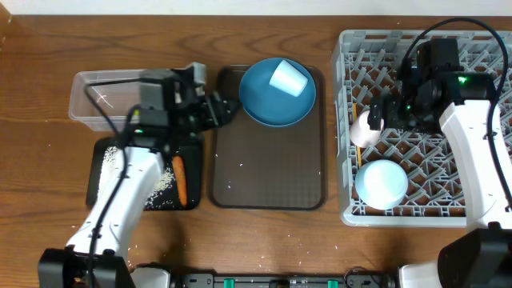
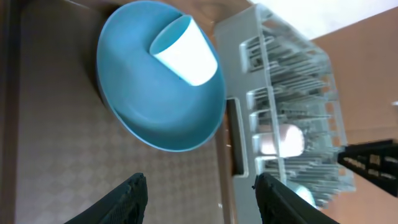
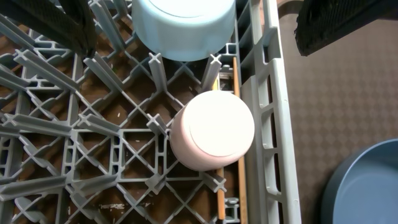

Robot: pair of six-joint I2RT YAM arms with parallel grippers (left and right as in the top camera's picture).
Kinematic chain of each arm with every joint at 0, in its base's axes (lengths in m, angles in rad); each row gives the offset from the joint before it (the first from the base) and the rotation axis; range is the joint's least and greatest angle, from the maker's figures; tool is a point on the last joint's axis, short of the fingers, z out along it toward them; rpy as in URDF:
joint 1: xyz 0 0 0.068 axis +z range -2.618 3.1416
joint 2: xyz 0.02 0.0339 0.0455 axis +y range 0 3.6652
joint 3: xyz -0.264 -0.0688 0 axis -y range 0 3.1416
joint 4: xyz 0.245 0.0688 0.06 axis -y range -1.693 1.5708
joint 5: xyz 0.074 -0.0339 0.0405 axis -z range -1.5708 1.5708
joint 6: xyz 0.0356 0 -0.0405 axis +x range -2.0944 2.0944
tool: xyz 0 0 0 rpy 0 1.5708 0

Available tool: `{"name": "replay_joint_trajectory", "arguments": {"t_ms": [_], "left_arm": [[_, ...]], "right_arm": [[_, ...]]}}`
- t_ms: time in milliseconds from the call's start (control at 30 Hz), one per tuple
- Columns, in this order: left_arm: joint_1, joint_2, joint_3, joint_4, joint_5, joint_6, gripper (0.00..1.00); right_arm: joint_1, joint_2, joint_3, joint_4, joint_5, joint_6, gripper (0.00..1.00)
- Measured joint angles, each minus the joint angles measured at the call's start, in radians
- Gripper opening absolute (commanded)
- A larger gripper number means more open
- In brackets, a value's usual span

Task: Sort waste into correct bins and load items into the dishwasher rack
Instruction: 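Move the left gripper over the blue plate toward the light-blue cup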

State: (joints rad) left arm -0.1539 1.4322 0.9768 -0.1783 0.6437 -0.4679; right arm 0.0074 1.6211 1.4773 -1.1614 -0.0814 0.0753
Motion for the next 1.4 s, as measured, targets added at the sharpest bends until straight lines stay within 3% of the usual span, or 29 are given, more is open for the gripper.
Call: {"name": "replay_joint_trajectory", "arguments": {"t_ms": [267,433,767,1167,1400], "left_arm": [[-0.219,0.001,0.0,0.002,-0.459,-0.067,0.58],[-0.248,0.055,0.0,0.058,-0.601,-0.137,0.56],[-0.248,0.283,0.0,0.224,-0.654,-0.191,0.56],[-0.248,0.389,0.0,0.304,-0.655,-0.207,0.56],[-0.252,0.44,0.0,0.316,-0.655,-0.254,0.37]], "right_arm": [[0.0,0.0,0.0,-0.001,0.0,0.0,0.99],[0.0,0.0,0.0,-0.001,0.0,0.0,0.99],[0.0,0.0,0.0,-0.001,0.0,0.0,0.99],[0.0,0.0,0.0,-0.001,0.0,0.0,0.99],[0.0,0.0,0.0,-0.001,0.0,0.0,0.99]]}}
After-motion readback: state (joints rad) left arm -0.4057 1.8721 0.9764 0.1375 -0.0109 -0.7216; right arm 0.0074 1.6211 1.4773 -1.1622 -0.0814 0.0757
